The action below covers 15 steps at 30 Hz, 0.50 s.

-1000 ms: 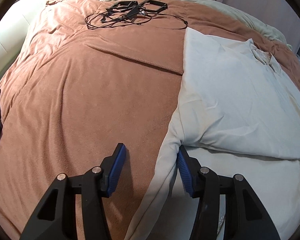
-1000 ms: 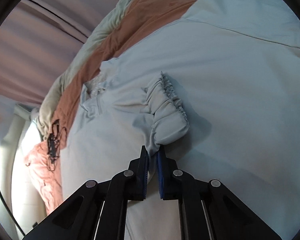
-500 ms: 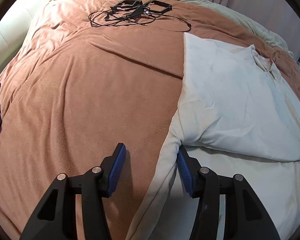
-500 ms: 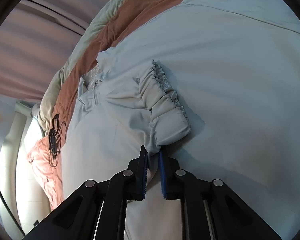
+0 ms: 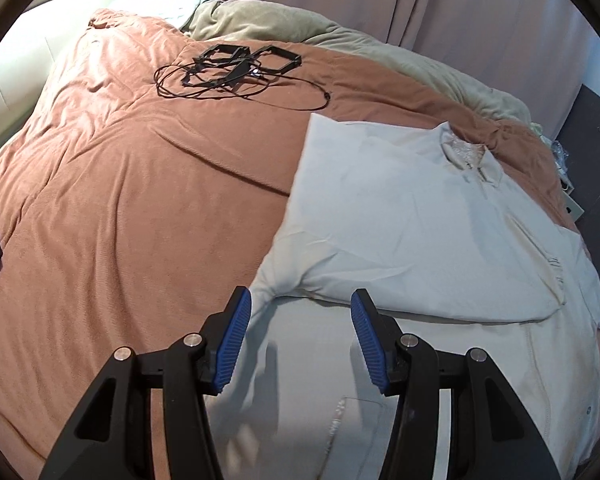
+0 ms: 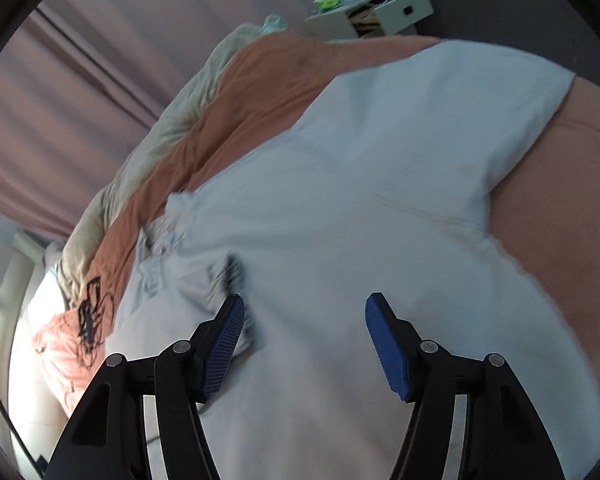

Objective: Fold large clothes

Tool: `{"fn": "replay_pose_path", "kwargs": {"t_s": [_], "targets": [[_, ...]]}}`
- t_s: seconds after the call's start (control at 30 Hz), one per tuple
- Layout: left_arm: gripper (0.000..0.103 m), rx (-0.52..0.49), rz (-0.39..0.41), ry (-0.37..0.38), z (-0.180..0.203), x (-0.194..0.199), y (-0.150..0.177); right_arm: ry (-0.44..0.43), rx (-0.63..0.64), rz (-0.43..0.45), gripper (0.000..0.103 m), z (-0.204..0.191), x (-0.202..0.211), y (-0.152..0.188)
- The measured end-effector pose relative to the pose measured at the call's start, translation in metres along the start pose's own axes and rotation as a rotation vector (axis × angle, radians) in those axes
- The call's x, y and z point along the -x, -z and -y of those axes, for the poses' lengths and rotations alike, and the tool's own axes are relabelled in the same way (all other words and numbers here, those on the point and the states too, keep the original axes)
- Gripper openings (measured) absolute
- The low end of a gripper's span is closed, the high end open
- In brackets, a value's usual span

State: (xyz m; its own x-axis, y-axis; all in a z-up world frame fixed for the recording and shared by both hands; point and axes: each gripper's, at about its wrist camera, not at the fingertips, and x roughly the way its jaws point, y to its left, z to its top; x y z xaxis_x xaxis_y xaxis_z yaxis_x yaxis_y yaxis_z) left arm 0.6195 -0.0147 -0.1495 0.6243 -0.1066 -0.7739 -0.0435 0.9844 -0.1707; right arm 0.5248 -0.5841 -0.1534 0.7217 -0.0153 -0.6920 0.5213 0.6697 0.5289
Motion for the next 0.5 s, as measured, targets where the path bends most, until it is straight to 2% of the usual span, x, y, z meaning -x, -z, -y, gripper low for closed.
{"fn": "replay_pose_path", "kwargs": {"t_s": [0.07,0.13,0.17,0.3,0.5], "targets": [[0.059,-0.012,0.014,0.012,0.007,0.003,0.001,0.017,-0.038,0.030,0.064,0.027,0.011,-0.014],[0.077,-0.009,0.034,0.007,0.012,0.005,0.002,0.031,-0.069,0.054,0.063,0.052,0.017,-0.025],[0.079,-0.007,0.042,0.013,0.015,0.006,0.003,0.040,-0.079,0.062,0.063,0.062,0.018,-0.029],[0.079,-0.032,0.039,0.027,0.026,0.003,0.006,0.058,-0.133,0.095,0.063,0.102,0.026,-0.047],[0.080,-0.046,0.043,0.028,0.037,-0.006,0.012,0.024,-0.231,0.117,0.052,0.151,0.020,-0.069]]}}
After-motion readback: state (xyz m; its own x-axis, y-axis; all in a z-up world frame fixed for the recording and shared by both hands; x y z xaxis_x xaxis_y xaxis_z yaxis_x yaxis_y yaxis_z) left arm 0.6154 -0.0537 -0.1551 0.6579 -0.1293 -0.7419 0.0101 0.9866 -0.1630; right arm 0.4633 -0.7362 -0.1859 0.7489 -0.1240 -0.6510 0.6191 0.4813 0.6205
